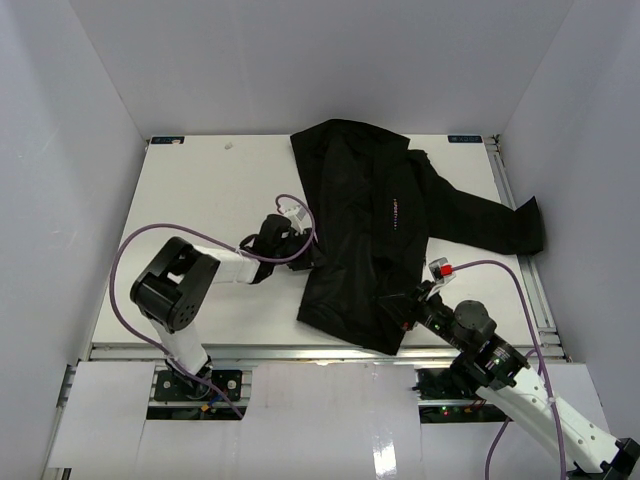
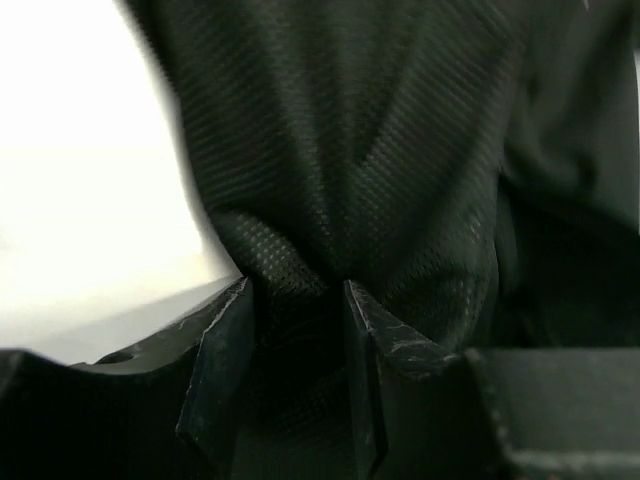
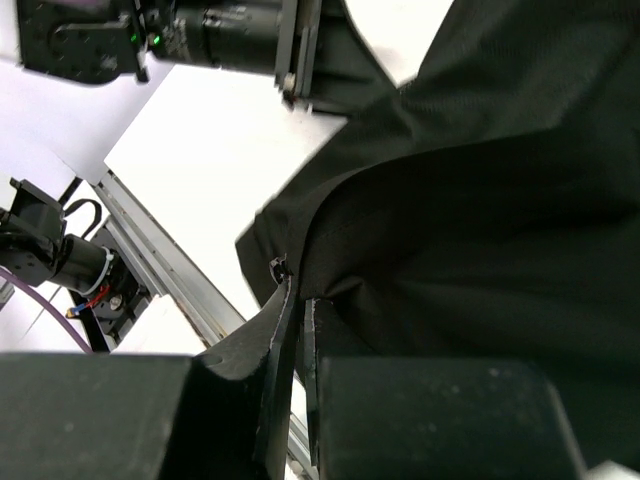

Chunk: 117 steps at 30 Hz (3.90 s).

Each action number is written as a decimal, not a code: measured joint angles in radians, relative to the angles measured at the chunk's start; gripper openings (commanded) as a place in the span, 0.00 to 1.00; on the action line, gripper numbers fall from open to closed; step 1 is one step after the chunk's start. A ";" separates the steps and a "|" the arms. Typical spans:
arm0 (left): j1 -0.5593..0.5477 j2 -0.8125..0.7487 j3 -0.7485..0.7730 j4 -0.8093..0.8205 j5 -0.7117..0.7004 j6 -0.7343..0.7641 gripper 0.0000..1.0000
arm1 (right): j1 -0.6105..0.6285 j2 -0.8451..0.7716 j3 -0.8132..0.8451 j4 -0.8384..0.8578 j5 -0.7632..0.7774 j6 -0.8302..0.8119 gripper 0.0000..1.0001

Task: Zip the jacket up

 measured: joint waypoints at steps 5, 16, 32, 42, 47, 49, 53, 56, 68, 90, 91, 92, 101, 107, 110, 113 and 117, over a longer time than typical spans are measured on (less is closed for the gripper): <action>-0.041 -0.107 -0.033 -0.046 -0.028 0.000 0.67 | 0.000 -0.004 0.000 -0.001 0.001 0.001 0.08; 0.311 -0.038 0.324 -0.090 -0.027 -0.005 0.65 | 0.000 0.004 0.000 0.000 0.003 -0.007 0.08; 0.447 0.575 0.868 0.163 0.248 0.029 0.73 | 0.000 0.047 -0.014 0.060 -0.004 -0.020 0.08; 0.447 0.789 1.016 0.186 0.193 0.034 0.74 | 0.000 0.005 -0.014 0.058 -0.005 -0.030 0.08; 0.439 0.874 1.141 0.214 0.202 0.021 0.76 | 0.000 -0.011 -0.014 0.053 -0.004 -0.035 0.08; 0.430 0.902 1.189 0.212 0.202 0.023 0.76 | 0.000 -0.011 -0.014 0.053 -0.004 -0.037 0.08; 0.397 0.963 1.280 0.228 0.203 0.018 0.76 | 0.000 -0.011 -0.014 0.052 -0.004 -0.040 0.08; 0.376 0.986 1.303 0.255 0.210 -0.003 0.64 | 0.000 -0.011 -0.014 0.051 -0.003 -0.041 0.08; 0.381 0.826 0.992 0.325 0.199 -0.043 0.00 | 0.000 0.009 -0.014 0.050 0.028 -0.043 0.08; 0.382 0.185 0.932 -0.259 -0.067 0.313 0.00 | 0.000 -0.031 -0.011 -0.027 0.106 -0.043 0.08; 0.373 0.159 0.894 -0.264 -0.083 0.337 0.00 | 0.000 -0.029 -0.011 -0.027 0.107 -0.044 0.08; 0.361 0.134 0.861 -0.276 -0.104 0.360 0.00 | 0.000 -0.024 -0.010 -0.026 0.107 -0.043 0.08; 0.182 0.084 0.962 -0.506 -0.251 0.523 0.00 | 0.000 0.020 0.008 -0.025 0.093 -0.044 0.08; 0.168 0.152 1.334 -0.776 -0.242 0.518 0.00 | 0.000 0.052 0.025 -0.018 0.076 -0.044 0.08; 0.162 0.179 1.474 -0.904 -0.290 0.519 0.00 | 0.000 0.068 0.025 -0.010 0.066 -0.043 0.08; 0.156 0.180 1.504 -0.981 -0.344 0.531 0.00 | 0.000 0.085 0.024 0.008 0.057 -0.043 0.08; 0.144 0.175 1.455 -1.049 -0.390 0.550 0.00 | 0.000 0.089 0.024 0.026 0.046 -0.040 0.08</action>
